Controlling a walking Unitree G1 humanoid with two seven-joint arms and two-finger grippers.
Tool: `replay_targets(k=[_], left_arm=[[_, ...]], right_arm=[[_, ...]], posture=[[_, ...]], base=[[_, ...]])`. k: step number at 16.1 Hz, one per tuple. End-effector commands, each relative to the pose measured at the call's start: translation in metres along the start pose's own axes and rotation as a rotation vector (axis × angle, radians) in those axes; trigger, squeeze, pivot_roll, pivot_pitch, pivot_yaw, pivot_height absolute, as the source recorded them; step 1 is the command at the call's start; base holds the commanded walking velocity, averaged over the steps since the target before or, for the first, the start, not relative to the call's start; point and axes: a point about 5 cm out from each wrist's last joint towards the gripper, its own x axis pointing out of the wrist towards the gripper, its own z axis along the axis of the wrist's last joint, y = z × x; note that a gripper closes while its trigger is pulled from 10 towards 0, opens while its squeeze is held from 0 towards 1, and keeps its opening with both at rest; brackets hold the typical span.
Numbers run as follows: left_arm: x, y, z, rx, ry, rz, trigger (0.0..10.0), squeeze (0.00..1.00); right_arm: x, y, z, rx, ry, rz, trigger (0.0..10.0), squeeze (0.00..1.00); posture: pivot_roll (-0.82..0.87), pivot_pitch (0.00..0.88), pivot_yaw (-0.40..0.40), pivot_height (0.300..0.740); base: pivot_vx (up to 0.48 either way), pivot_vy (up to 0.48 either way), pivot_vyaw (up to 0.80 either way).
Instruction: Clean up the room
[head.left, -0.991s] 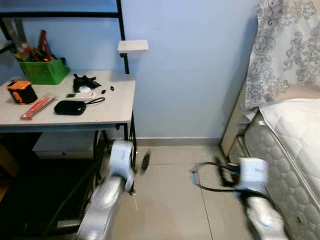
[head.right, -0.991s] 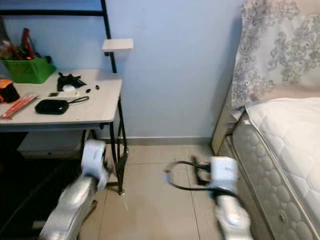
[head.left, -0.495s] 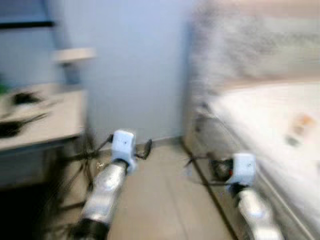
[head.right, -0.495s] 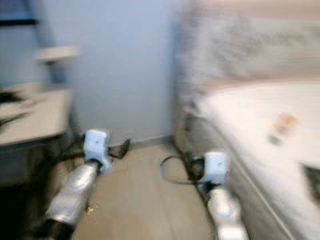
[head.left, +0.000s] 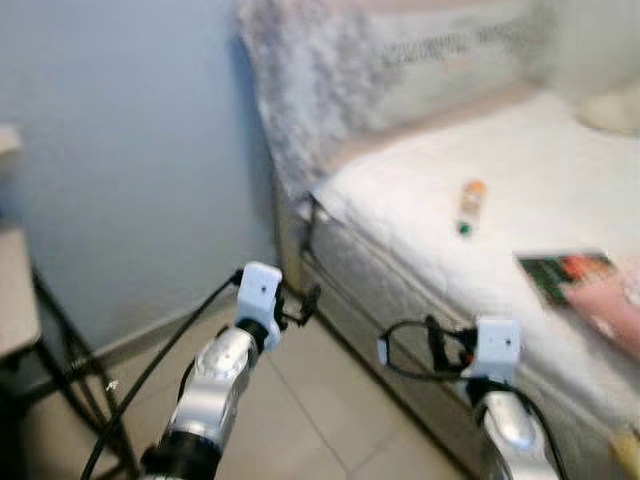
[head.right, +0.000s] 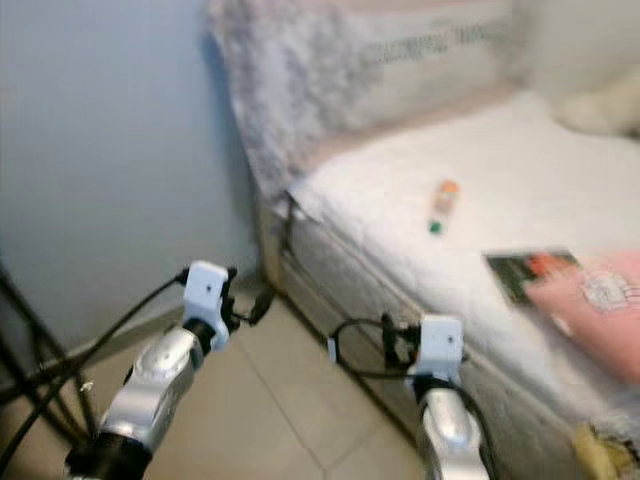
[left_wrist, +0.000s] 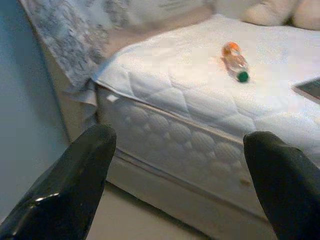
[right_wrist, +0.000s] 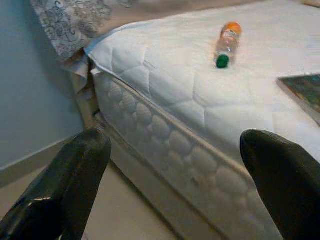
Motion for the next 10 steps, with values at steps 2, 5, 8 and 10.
replay_targets(k=[2, 5, 8, 10], left_arm=[[0.003, 0.005, 0.007, 0.022, -0.033, 0.046, 10.0, 0.00], [-0.001, 0.020, 0.016, -0.001, -0.099, 0.144, 10.0, 0.00], [0.002, 0.009, 0.013, 0.021, -0.089, 0.091, 10.0, 0.00], [0.004, -0.002, 0.012, -0.016, -0.106, 0.070, 10.0, 0.00]], right_arm=[[0.007, -0.003, 0.015, -0.039, -0.072, -0.004, 10.0, 0.00], [0.002, -0.018, 0.022, 0.007, -0.134, -0.130, 10.0, 0.00], [0.000, -0.018, 0.014, 0.014, -0.107, -0.126, 10.0, 0.00], [-0.003, 0.009, 0.013, -0.024, -0.108, 0.011, 10.0, 0.00]], posture=[[0.06, 0.000, 0.003, 0.740], [0.06, 0.000, 0.006, 0.740], [0.06, 0.000, 0.001, 0.740], [0.05, 0.000, -0.003, 0.740]], base=[[0.000, 0.221, -0.76], [0.000, 0.000, -0.76], [0.000, 0.000, -0.76], [0.240, 0.000, -0.68]])
